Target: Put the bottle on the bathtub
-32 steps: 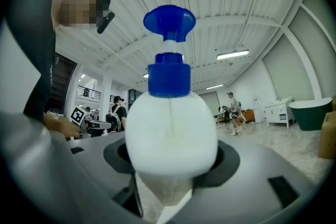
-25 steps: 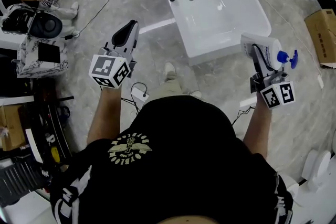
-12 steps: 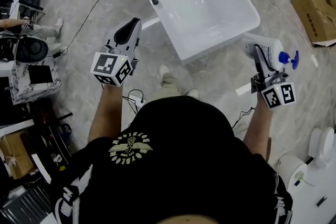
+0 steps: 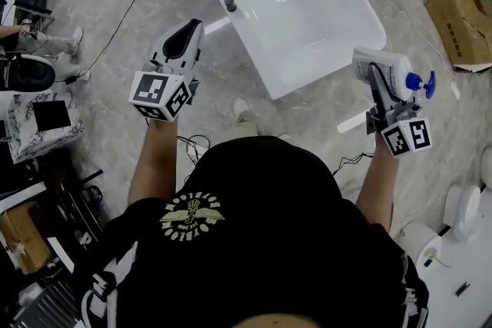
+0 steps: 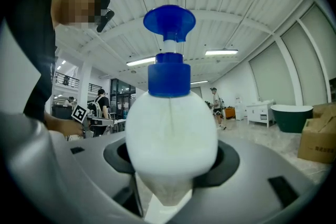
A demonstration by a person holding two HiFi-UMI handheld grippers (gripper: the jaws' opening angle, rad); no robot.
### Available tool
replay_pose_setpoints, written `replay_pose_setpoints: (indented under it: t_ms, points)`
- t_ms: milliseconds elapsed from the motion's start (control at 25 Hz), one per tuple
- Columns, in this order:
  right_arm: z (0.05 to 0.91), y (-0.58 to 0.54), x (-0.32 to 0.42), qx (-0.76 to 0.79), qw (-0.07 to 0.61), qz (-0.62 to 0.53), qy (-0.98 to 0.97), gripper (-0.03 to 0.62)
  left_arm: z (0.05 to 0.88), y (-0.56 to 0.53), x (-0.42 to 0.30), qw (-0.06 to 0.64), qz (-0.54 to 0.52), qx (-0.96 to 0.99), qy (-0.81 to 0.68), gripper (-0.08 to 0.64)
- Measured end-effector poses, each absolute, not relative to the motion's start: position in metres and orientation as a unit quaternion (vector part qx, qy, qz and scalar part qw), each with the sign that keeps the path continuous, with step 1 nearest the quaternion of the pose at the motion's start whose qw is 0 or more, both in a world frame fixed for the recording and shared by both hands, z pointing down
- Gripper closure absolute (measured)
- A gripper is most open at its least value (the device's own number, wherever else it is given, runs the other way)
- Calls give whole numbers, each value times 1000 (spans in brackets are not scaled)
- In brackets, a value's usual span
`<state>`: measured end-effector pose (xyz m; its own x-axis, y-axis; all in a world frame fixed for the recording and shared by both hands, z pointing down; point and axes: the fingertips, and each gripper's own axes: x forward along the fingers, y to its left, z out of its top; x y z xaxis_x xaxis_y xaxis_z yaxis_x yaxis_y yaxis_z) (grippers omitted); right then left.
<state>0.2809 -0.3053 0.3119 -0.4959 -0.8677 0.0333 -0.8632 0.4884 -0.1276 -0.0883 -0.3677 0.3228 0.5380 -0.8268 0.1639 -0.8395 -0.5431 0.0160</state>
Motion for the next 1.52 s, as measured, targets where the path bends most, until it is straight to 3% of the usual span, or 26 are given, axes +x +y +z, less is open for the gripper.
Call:
replay_pose_setpoints:
  t_ms: [520, 1040, 1520]
  points:
    - [336, -425, 135, -409, -36, -55, 910, 331, 360, -420, -195, 84, 59, 846, -524, 525]
    - [398, -470, 94, -286, -97, -61, 951, 331, 364, -383, -204, 101, 59, 770, -628, 525]
    - [528, -467, 42, -203, -127, -81, 968, 331, 420, -305, -214, 129, 97, 705, -690, 525]
